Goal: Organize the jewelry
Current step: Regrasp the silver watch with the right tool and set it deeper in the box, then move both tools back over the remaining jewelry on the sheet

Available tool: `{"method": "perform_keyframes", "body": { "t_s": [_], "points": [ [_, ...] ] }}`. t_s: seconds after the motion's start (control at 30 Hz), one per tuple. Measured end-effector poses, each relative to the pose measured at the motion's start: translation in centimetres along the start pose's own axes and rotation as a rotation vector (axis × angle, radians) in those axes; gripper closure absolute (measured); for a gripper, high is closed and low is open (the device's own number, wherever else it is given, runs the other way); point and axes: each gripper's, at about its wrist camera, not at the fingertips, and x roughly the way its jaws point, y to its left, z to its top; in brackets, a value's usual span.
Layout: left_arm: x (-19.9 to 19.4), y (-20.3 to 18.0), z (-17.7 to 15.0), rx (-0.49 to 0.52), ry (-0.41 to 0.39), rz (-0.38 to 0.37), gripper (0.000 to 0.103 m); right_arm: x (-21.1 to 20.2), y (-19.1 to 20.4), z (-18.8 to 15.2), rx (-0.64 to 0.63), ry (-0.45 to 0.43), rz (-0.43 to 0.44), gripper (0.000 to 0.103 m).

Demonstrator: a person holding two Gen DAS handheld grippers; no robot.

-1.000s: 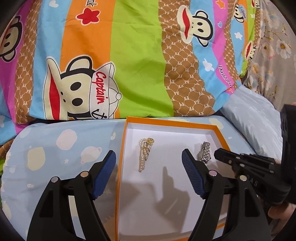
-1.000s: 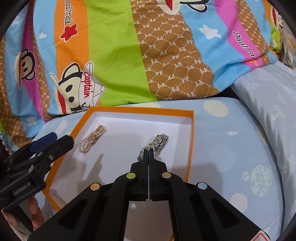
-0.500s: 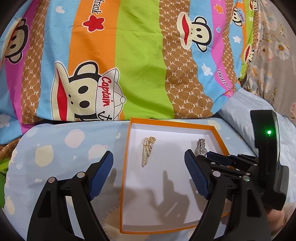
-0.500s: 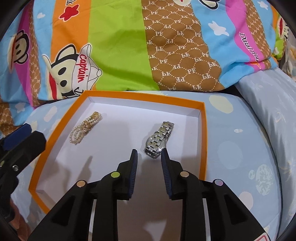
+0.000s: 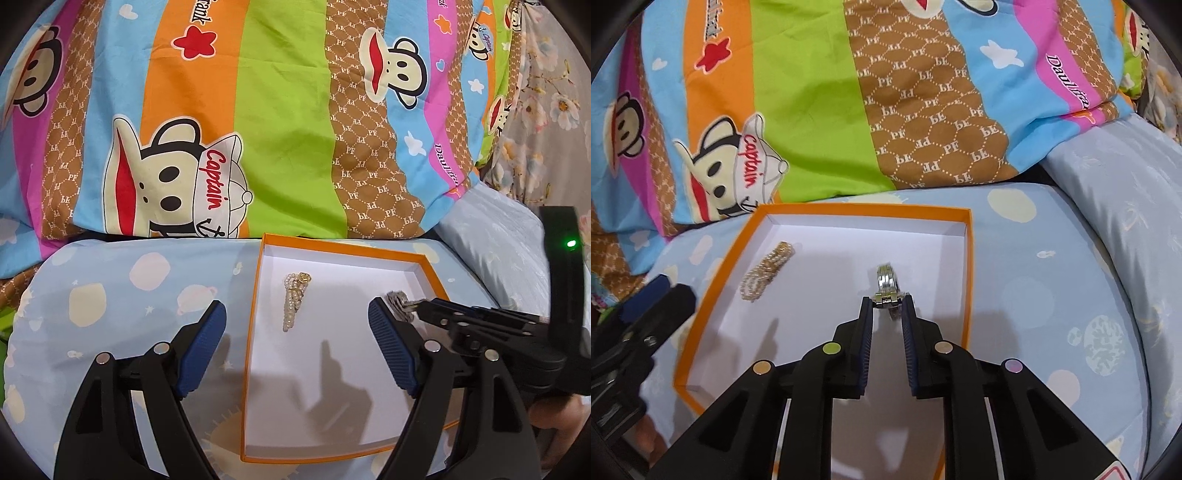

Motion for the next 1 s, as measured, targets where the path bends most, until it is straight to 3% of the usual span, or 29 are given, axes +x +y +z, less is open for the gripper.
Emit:
{"method": "perform_keyframes", "body": {
  "t_s": [0.03,0.3,0.77,1.0],
  "points": [
    [-0.1,0.0,0.0,0.000,-0.003,0.000,0.026,-0.4,0.0,0.2,0.004,-0.005,0.014,0.103],
    [-0.2,0.3,0.0,-0.007,-0.007,0.003,0.026,1.1,-0.7,2.5,0.004,-0.015,-0.018,0.103],
    [-1.0,0.1,-0.8,-0.010,0.006,-0.005,0.026,-2.9,-1.5,-2.4,-0.003,-0.034,-0.025,0.100],
    [-4.6,0.6,-3.0,-0.021,0.010,0.010,0.026,-7.1,-1.3,-5.1,0.000,-0.065,-0.012,0.099]
  ]
}}
